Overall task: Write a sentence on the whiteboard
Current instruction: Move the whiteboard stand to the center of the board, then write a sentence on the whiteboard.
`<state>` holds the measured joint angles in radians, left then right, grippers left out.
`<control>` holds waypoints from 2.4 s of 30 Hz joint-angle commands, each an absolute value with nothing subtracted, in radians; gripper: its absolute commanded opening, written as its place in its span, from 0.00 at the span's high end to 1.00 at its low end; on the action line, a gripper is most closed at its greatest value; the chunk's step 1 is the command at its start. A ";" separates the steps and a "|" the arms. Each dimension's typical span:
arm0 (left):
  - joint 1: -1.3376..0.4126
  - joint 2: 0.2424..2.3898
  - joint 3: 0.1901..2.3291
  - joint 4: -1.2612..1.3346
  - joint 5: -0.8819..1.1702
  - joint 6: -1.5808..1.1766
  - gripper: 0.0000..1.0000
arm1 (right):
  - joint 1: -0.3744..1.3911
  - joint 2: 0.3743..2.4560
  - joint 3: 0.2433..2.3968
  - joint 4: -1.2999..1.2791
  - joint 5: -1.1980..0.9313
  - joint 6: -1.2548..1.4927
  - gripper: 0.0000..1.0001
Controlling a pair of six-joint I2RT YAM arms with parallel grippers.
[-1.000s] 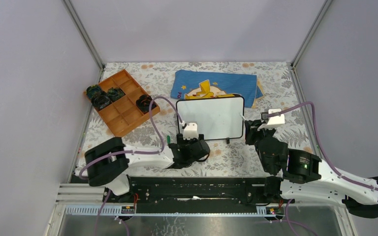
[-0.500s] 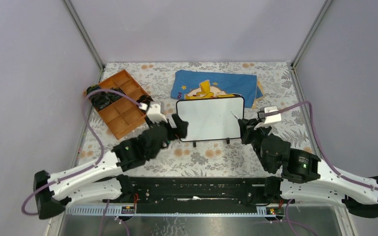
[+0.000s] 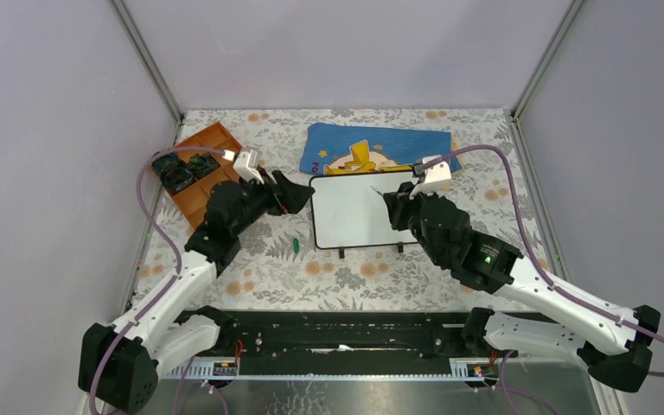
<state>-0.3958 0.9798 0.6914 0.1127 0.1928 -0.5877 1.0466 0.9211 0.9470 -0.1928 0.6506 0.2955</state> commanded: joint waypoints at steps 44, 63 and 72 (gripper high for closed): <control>-0.077 1.283 0.457 0.961 0.831 -0.762 0.04 | 0.997 0.741 0.832 -0.079 0.451 0.302 1.00; -0.166 1.607 0.473 1.196 0.972 -0.746 0.20 | 0.997 0.788 0.800 0.017 0.322 0.331 1.00; -0.164 1.687 0.470 1.325 0.985 -0.807 0.27 | 0.997 0.837 0.796 0.078 0.275 0.328 1.00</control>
